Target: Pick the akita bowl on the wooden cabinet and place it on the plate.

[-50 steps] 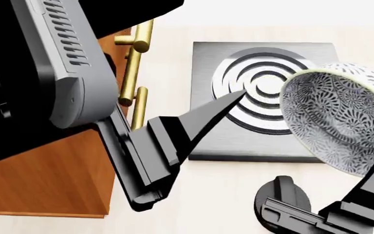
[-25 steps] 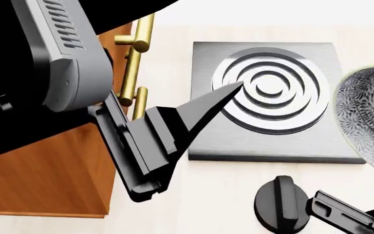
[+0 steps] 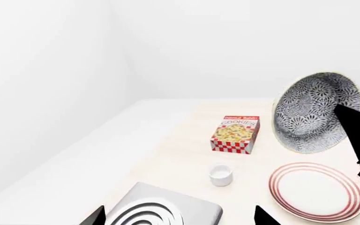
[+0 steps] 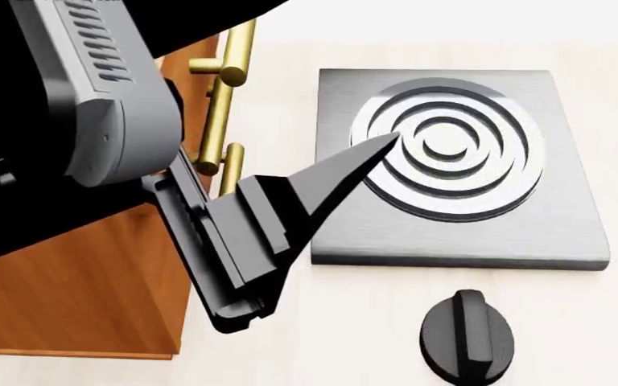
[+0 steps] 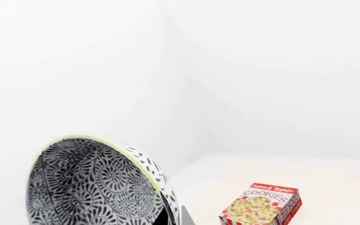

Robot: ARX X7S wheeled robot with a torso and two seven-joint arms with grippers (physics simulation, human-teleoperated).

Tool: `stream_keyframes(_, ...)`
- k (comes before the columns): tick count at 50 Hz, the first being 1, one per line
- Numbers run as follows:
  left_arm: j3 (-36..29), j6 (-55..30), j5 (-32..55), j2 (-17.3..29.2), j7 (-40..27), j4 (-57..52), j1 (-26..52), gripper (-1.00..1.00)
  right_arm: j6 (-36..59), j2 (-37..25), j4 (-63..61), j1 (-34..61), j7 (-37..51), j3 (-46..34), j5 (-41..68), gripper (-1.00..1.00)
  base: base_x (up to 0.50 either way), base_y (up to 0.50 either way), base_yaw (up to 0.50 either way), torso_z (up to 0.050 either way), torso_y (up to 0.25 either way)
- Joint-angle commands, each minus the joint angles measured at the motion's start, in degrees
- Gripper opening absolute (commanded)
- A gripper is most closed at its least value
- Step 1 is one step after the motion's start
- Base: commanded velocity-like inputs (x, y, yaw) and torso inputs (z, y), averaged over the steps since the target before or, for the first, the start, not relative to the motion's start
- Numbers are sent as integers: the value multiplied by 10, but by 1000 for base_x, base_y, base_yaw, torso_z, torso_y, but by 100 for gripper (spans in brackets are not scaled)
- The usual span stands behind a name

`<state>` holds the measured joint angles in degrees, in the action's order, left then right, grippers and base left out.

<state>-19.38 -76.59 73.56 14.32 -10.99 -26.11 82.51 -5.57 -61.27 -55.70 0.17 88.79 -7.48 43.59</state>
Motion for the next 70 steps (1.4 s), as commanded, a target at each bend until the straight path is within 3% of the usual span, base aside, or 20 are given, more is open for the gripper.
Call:
stream_keyframes(1,-6,12,-1,7,0,-2,-8,100,-66,34,5,-99,-29,120,26,-100,0,0,0,0,0)
stream_keyframes(19,-18,29,-6,13,6,-1,-10,100,-139,53,28,-190,-81,206,76,-100,0,0,0,1,1)
stream_keyframes(40,-13,44,5,32,1,-11,-26,100,-154,19,121,-127,-140,198,220,-100,0,0,0,0,0)
stream_keyframes(53,-18,55,1,37,2,-12,-35,100,-233,68,125,-130,-234,226,403,-100,0,0,0,0,1)
stream_keyframes(70,-21,65,3,43,0,-11,-40,100,-270,113,118,-151,-242,261,454,-100,0,0,0,0,0)
